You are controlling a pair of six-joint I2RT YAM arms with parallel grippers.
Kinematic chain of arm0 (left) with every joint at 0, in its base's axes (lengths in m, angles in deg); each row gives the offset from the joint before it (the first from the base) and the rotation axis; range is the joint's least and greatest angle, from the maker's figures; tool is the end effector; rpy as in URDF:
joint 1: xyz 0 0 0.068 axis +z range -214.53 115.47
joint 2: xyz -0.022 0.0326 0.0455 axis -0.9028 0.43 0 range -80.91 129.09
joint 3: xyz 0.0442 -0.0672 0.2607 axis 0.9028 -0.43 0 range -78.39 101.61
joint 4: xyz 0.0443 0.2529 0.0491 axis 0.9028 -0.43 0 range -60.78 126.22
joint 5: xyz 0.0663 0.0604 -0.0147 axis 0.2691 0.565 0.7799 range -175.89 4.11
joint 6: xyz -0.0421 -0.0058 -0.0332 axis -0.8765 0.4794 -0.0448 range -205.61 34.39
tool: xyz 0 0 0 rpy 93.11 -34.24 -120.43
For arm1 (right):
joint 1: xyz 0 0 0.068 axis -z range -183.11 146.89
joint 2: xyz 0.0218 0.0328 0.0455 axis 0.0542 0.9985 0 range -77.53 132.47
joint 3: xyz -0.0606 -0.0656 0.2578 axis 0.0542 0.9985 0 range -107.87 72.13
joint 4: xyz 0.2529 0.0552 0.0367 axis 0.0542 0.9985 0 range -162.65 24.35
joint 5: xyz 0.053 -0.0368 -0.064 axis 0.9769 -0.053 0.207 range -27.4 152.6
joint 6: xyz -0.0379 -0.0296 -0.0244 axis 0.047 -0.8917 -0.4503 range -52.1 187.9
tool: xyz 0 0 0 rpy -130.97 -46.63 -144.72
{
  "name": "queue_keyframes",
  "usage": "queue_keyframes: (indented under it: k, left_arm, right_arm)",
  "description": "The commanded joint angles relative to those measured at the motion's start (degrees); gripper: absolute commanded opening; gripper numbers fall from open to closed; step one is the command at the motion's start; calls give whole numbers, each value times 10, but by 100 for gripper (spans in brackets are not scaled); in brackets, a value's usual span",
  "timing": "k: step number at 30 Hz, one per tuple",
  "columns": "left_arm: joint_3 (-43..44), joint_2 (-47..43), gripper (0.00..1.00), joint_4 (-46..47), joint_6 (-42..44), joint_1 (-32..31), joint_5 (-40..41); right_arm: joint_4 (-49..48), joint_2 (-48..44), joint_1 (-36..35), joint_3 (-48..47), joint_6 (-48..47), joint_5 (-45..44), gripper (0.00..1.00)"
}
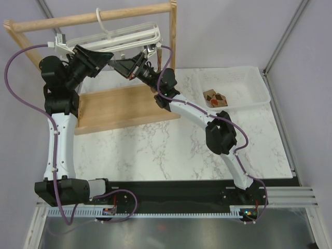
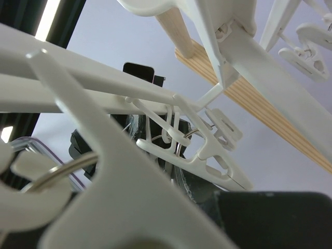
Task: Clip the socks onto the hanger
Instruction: Open the clamp at the hanger, then pick up the sock from the bin.
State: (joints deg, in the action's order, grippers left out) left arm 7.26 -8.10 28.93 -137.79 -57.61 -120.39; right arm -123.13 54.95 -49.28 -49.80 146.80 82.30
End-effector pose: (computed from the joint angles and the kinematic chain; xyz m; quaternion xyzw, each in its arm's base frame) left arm 0.2708 0.0125 0.4886 -0.1256 0.6666 -0.4561 0.5761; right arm 0.3601 0.3926 0.3913 -0.0313 0.4438 0.8254 0.3475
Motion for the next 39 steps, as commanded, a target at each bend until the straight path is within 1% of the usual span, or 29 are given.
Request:
queue_keyframes:
  k: [1,2,3,5,8,9,11,12,15,18,19,21,22,23,24,25,26,27,28,30,31,32,34,35,38,39]
  left_arm:
    - [20,-9,22,29,-8,-1,9]
    - [20,-9,21,30,-7,0,10]
    - [19,-11,20,30,-6,-1,11]
    - [20,-10,19,28,-3,-1,13]
    - [20,-11,16,25,1,-1,16]
    - [19,-11,15,25,1,-1,17]
    - [17,-10,11,25,1,-1,18]
    - [19,-9,10,25,1,-1,19]
    - [21,-9,9,24,3,0,18]
    - [22,-9,5,23,3,0,18]
    - [22,-9,3,23,4,-1,19]
    - [22,-8,2,22,4,0,20]
    - [22,-8,2,21,5,-1,21]
    - [22,-8,2,21,5,-1,19]
    - [22,-7,2,20,6,0,20]
    - [21,-7,2,19,7,0,22]
    - [20,-8,2,19,7,-1,24]
    - [20,-8,2,17,9,-1,25]
    - [21,-7,2,13,12,0,27]
    - [26,-8,2,-3,16,0,30]
    - [29,-9,2,-10,19,-1,37]
    - [37,-8,2,-18,21,0,39]
    - [46,-7,2,-35,24,0,46]
    - [47,-10,2,-36,24,0,49]
    - [47,-14,2,-38,22,0,53]
    - [48,-14,2,-39,22,0,53]
  right_arm:
    - [-35,-33,-1,2,12,23,12]
    - [-35,-34,-1,2,11,23,13]
    - [-34,-34,1,1,11,25,18]
    - [-30,-36,1,5,9,28,23]
    - [-28,-47,4,29,4,35,36]
    - [-28,-51,6,38,0,34,44]
    - [-19,-68,6,65,-13,37,50]
    - [-15,-73,8,71,-17,37,56]
    - [-7,-84,11,81,-30,44,64]
    - [3,-93,13,86,-36,62,68]
    - [30,-104,13,89,-43,68,68]
    - [53,-127,12,124,-74,88,69]
    - [76,-156,12,138,-96,98,69]
    - [147,-172,12,163,-122,103,69]
    - [192,-189,13,174,-186,104,68]
    - [269,-228,13,202,-219,96,67]
    - [309,-250,13,218,-253,85,66]
    - [347,-271,13,233,-328,69,66]
    - [419,-313,15,248,-361,40,67]
    - [476,-353,27,295,-424,-3,65]
    - [518,-393,35,311,-462,-36,65]
    - [530,-411,47,346,-472,-46,64]
    - [555,-453,99,384,-480,-51,64]
    - [564,-462,142,390,-481,-51,63]
    - [612,-480,204,404,-507,-69,62]
    - [621,-482,241,406,-515,-72,62]
